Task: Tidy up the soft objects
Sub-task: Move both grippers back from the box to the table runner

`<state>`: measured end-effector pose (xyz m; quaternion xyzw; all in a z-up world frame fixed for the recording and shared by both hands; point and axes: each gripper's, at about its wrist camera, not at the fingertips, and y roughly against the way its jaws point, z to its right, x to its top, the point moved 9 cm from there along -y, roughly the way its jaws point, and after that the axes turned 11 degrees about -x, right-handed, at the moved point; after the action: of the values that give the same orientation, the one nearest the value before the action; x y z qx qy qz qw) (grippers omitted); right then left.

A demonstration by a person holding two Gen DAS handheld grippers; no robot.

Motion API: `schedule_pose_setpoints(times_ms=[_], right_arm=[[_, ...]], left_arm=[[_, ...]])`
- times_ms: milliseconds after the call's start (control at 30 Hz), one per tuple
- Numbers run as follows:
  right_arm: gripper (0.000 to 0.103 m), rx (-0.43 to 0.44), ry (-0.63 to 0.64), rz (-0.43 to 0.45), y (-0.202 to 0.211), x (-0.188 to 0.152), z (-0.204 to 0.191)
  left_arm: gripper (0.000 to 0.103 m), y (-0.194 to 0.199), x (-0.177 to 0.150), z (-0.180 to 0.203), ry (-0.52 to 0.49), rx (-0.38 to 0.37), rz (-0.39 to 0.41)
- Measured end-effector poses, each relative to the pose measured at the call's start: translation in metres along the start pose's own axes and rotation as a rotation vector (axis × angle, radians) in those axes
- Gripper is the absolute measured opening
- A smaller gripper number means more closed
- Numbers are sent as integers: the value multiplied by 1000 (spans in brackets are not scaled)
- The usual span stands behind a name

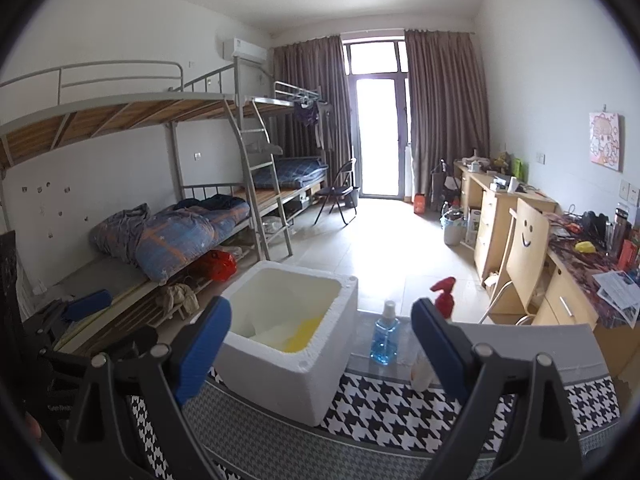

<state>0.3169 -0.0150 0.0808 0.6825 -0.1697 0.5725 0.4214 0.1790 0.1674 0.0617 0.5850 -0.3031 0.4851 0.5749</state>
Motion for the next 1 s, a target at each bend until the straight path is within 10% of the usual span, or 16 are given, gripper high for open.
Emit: schedule_pose_setpoints(times_ms=[1000], right_arm=[[94,-96,-53,113,90,-43,53]], left_arm=[[102,24,-32,85,-72,-163,28]])
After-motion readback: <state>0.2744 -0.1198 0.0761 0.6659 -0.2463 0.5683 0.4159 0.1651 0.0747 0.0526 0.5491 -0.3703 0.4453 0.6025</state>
